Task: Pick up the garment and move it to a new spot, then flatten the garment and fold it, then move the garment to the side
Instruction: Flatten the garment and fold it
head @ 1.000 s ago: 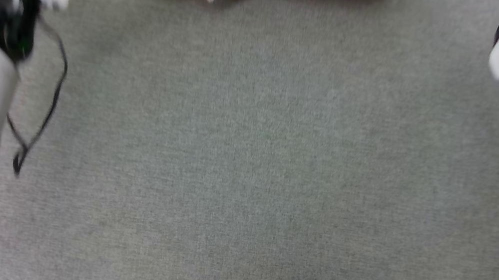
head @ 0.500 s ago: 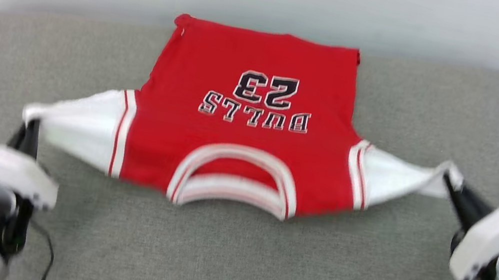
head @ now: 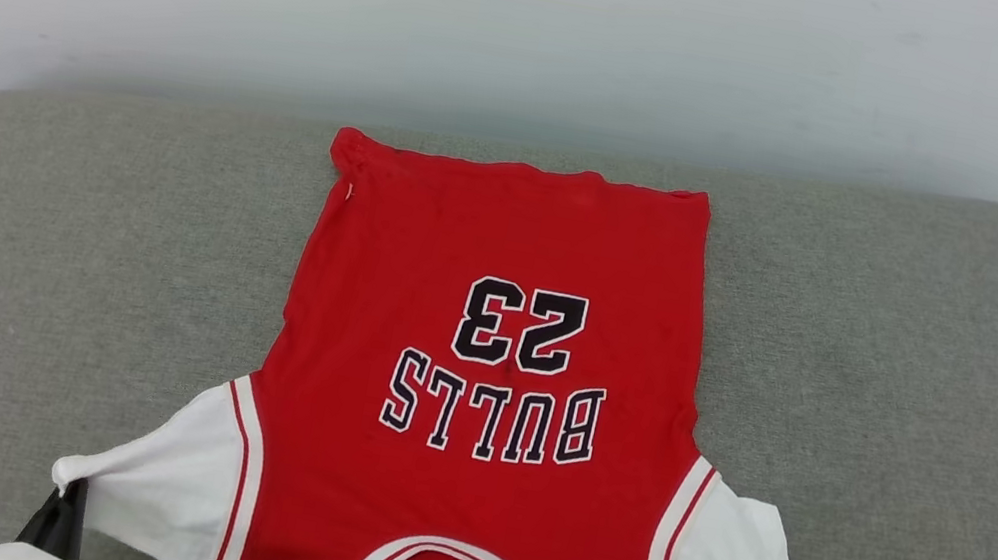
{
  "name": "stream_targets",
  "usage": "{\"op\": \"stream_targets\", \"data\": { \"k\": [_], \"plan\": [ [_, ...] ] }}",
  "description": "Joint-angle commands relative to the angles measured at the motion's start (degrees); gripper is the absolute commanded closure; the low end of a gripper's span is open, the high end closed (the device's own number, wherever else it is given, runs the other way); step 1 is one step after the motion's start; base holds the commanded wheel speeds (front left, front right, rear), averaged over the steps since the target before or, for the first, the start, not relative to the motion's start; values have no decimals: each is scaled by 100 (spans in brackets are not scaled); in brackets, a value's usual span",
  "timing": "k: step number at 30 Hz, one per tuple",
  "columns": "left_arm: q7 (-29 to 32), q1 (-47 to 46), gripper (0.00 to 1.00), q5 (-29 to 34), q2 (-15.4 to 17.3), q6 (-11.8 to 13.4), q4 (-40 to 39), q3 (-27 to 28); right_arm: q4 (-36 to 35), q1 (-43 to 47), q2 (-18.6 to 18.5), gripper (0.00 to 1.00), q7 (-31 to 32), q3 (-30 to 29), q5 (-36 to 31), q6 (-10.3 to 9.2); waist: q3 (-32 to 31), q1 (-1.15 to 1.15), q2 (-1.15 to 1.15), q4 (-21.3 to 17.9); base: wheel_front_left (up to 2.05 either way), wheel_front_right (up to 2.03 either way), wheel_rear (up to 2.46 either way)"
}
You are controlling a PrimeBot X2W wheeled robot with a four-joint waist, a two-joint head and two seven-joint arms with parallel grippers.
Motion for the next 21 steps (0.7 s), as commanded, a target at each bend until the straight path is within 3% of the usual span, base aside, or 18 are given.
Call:
{"op": "stream_targets", "data": {
  "k": [1, 10, 16, 17, 21],
  "plan": [
    [-38, 48, 100, 59, 6, 67, -157, -7, -80, 33, 30, 0, -19, -20, -72, -4, 12, 2, 0, 35, 0, 0, 0],
    [-26, -248, 100, 401, 96, 286, -822, -139, -166, -1025, 158, 0, -197, -617, -177, -3, 290, 2, 0, 240, 0, 0, 0],
    [-19, -915, 100, 709, 27, 250, -1221, -318, 992, -3048, 76, 0, 105, -1003, -28, -3, 1052, 2, 0, 654, 0, 0, 0],
    [-19, -915, 100, 709, 27, 250, -1221, -318, 992, -3048, 76, 0, 105, -1003, -28, -3, 1052, 2, 0, 654, 0, 0, 0],
    [-112, -1565, 100, 911, -155, 90, -1332, -493, 1960, -4650, -197, 0, 762, -994, 0, -4, 1828, 2, 0, 1041, 0, 0, 0]
  ]
}}
